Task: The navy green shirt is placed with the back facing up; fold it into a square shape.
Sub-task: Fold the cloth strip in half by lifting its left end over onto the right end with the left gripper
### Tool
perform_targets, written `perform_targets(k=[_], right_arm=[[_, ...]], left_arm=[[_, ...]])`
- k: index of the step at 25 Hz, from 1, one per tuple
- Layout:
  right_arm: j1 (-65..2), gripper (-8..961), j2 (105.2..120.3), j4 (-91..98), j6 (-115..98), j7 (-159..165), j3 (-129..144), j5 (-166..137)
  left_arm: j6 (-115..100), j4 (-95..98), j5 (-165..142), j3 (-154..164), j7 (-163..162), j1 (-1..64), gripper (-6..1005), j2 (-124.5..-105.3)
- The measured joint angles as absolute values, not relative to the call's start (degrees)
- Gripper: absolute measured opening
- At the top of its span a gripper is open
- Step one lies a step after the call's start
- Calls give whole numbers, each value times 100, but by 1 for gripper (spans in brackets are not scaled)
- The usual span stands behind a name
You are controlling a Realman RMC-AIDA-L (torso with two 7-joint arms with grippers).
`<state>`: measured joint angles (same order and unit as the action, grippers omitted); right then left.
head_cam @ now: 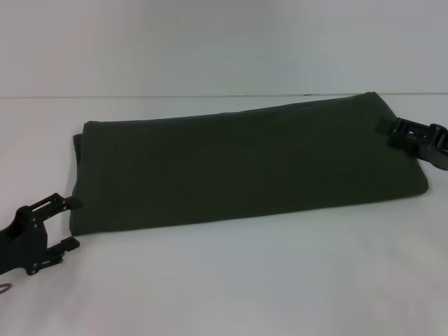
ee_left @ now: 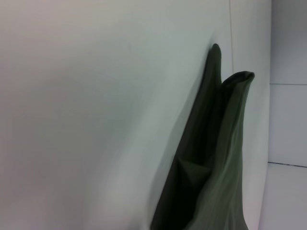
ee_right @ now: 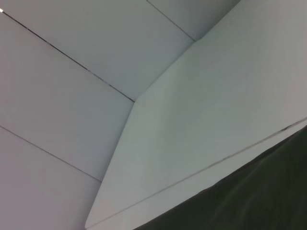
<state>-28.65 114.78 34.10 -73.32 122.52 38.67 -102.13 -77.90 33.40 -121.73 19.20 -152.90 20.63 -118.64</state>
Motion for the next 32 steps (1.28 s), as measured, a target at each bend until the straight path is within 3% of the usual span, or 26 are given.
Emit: perform_targets(k=[21, 32], right_arm=[[-2856, 683, 11483, 3410, -7350, 12252, 3797, -10213], [-2825, 682, 11485, 3410, -7404, 12252, 3718, -10213]], left_arm=[[-7272, 3041, -12166, 1960, -15344, 2248, 843, -11861], [-7167, 2777, -11913, 1877, -14694, 2678, 843, -11838]])
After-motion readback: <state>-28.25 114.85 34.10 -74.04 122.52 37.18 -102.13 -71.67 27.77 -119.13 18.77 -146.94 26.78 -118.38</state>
